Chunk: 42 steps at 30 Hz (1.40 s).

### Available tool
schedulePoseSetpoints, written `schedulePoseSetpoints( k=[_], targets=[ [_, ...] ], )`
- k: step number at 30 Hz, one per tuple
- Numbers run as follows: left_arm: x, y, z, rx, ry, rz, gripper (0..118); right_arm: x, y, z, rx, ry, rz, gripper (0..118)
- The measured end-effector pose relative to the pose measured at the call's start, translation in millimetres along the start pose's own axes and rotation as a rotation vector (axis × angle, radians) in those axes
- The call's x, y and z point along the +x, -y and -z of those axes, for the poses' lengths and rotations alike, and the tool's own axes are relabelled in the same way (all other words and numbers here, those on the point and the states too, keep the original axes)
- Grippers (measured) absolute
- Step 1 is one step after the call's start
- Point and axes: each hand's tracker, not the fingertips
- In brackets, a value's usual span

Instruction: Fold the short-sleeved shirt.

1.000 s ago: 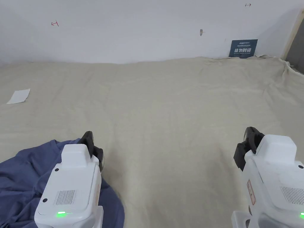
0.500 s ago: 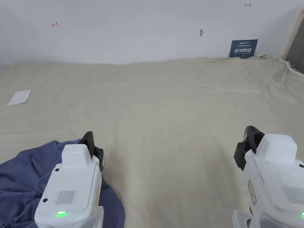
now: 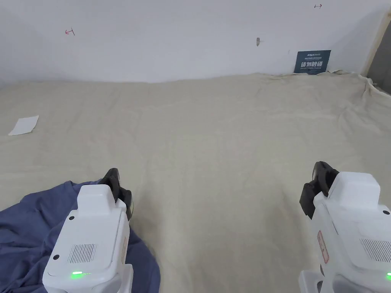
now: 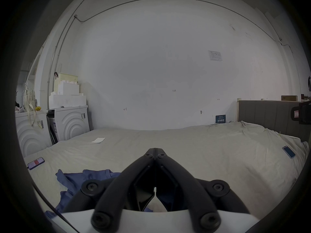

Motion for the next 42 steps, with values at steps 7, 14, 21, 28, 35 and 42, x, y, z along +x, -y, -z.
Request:
schedulePoseSetpoints(
  k=[7,14,21,28,35,42],
  targets=[
    [-9,1,0,-0.011,-0.017,-0.011,0,-9,-1,2,-0.002,-0.025,-0.015,0],
    [-45,2,-10,-0.012,-0.094,0.000,0,-38,0,16,-0.003,-0.105,-0.034,0],
    [-104,7,-32,-0.024,-0.233,0.009,0,-95,0,22,0.001,-0.251,-0.045,0],
    [-163,7,-67,-0.034,-0.379,0.011,0,-154,3,15,-0.006,-0.392,-0.057,0],
    [-206,10,-103,-0.047,-0.484,0.012,0,-197,8,8,-0.011,-0.503,-0.082,0],
    [-228,14,-125,-0.063,-0.558,0.007,0,-222,10,0,-0.015,-0.563,-0.095,0]
  ],
)
